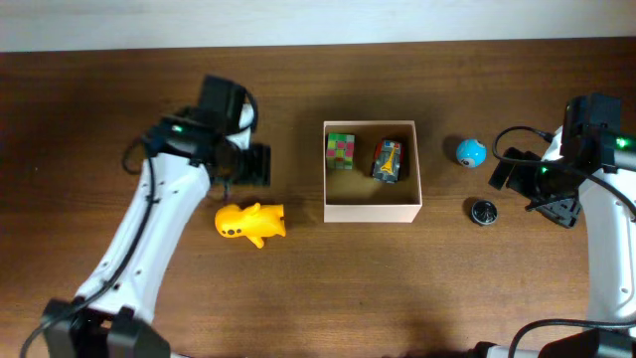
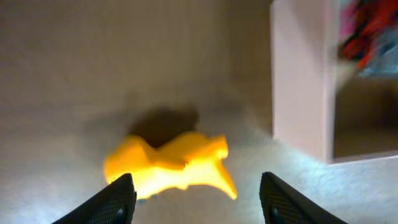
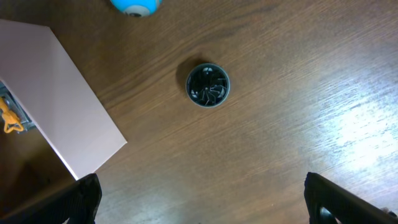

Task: Pack container
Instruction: 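Lower the left gripper onto the yellow toy and grasp it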

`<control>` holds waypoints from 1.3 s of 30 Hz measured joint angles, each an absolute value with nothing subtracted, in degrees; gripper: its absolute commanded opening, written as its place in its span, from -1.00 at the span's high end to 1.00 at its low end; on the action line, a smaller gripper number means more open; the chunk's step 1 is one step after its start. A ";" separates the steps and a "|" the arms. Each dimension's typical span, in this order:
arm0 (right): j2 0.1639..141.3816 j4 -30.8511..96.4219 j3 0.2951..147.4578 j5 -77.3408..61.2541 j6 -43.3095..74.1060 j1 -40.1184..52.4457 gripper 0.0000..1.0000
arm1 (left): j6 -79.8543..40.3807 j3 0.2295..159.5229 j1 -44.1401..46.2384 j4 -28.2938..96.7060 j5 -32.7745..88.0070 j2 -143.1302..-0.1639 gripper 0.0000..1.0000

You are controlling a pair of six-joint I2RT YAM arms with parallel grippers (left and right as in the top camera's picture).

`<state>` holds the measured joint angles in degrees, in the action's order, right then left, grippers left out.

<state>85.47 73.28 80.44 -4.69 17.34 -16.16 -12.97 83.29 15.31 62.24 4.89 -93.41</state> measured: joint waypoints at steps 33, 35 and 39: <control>85.47 73.71 80.44 -4.69 17.34 -16.16 -0.97 | -26.81 69.21 22.70 57.21 1.58 -101.75 -0.51; 85.47 73.71 80.44 -4.69 17.34 -16.16 -0.97 | -26.89 69.21 22.63 57.49 1.80 -101.91 -0.53; 85.47 73.71 80.44 -4.69 17.34 -16.16 -0.97 | -26.89 69.21 22.02 57.69 2.59 -102.04 -0.49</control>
<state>85.47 73.71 80.44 -4.69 17.34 -16.16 -26.89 69.21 22.02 57.69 2.59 -102.04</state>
